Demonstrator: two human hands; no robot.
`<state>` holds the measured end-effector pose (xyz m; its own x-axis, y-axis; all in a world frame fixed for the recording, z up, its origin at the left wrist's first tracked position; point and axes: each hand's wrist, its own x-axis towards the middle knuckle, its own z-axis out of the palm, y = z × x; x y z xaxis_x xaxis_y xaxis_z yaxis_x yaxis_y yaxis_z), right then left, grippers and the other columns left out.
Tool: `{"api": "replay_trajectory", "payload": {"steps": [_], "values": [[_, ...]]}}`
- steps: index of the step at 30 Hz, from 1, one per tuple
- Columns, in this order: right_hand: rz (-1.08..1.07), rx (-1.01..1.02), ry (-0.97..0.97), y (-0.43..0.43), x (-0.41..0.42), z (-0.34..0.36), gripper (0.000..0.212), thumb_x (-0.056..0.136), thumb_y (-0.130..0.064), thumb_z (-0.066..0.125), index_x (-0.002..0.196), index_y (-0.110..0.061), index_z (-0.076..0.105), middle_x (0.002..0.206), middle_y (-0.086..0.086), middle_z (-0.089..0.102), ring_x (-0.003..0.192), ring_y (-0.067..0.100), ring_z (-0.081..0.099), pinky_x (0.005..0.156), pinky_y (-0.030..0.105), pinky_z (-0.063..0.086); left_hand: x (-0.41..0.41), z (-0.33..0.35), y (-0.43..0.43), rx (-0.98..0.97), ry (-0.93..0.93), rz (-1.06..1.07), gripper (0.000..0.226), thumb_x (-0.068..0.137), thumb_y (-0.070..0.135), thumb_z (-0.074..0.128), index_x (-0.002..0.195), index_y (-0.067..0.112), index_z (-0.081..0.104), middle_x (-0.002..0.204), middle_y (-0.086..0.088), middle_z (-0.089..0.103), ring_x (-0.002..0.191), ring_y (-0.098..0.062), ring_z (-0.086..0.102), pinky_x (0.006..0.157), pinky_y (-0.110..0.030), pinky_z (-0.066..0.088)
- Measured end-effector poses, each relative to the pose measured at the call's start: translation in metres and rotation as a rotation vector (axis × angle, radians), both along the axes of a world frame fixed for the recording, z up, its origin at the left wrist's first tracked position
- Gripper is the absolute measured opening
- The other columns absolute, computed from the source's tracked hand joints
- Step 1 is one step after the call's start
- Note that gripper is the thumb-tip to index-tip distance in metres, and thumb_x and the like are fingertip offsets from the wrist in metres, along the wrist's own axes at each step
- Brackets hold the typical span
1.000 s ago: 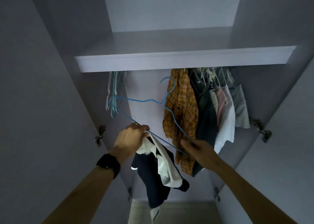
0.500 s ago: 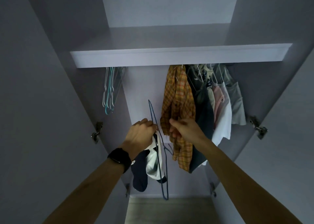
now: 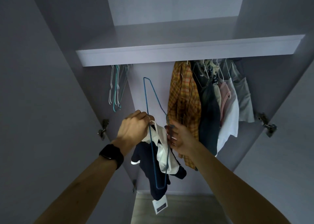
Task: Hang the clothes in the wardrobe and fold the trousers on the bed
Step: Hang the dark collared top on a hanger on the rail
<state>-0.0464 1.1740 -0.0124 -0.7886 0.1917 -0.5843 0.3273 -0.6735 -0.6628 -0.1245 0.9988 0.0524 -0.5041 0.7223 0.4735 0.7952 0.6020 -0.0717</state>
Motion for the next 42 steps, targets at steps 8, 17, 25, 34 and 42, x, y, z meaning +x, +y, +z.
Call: {"api": "replay_trajectory", "payload": {"steps": [8, 17, 25, 34, 42], "values": [[-0.491, 0.252, 0.055, 0.022, 0.020, 0.064, 0.027, 0.101, -0.036, 0.053, 0.087, -0.013, 0.060, 0.065, -0.003, 0.046, 0.048, 0.008, 0.038, 0.031, 0.015, 0.027, -0.006, 0.008, -0.011, 0.002, -0.365, 0.155, 0.077, 0.096, 0.034, 0.057, 0.152, 0.057, 0.009, 0.089, 0.004, 0.065, 0.081, -0.026, 0.061, 0.068, -0.038, 0.050], [-0.749, 0.149, 0.411, -0.005, 0.032, 0.096, 0.035, 0.100, -0.021, 0.044, 0.066, -0.024, 0.038, 0.049, -0.010, 0.024, 0.038, 0.007, 0.018, 0.036, 0.019, 0.014, -0.013, 0.042, 0.011, 0.190, -0.644, 0.241, 0.019, 0.091, 0.028, 0.062, 0.100, 0.032, 0.079, 0.104, 0.006, 0.076, 0.101, -0.018, 0.067, 0.080, -0.019, 0.046], [-0.806, 0.400, 0.547, -0.025, -0.004, 0.085, 0.024, 0.073, -0.018, 0.050, 0.054, -0.025, 0.036, 0.056, -0.003, 0.027, 0.055, 0.010, 0.024, 0.053, 0.026, 0.023, -0.020, 0.095, -0.001, 0.312, -0.804, 0.122, 0.014, 0.085, 0.022, 0.075, 0.094, 0.030, 0.081, 0.085, 0.019, 0.074, 0.093, -0.005, 0.067, 0.078, -0.014, 0.046], [-0.346, 1.289, 0.389, 0.032, -0.001, 0.036, 0.048, 0.093, -0.003, 0.056, 0.051, -0.015, 0.035, 0.048, 0.003, 0.038, 0.052, 0.027, 0.041, 0.059, 0.053, 0.040, -0.051, 0.126, -0.060, 0.262, -0.796, 0.107, 0.031, 0.086, 0.016, 0.078, 0.076, 0.045, 0.078, 0.085, 0.018, 0.076, 0.089, -0.002, 0.068, 0.088, -0.022, 0.052], [-0.110, 2.222, 0.317, 0.055, -0.005, 0.095, 0.038, 0.100, -0.029, 0.047, 0.066, -0.018, 0.061, 0.069, 0.001, 0.066, 0.095, 0.031, 0.060, 0.087, 0.039, 0.040, -0.042, 0.130, -0.043, -0.014, -0.088, 0.269, 0.025, 0.099, 0.040, 0.049, 0.112, 0.031, 0.069, 0.114, 0.001, 0.069, 0.105, -0.033, 0.063, 0.083, -0.042, 0.052]]}}
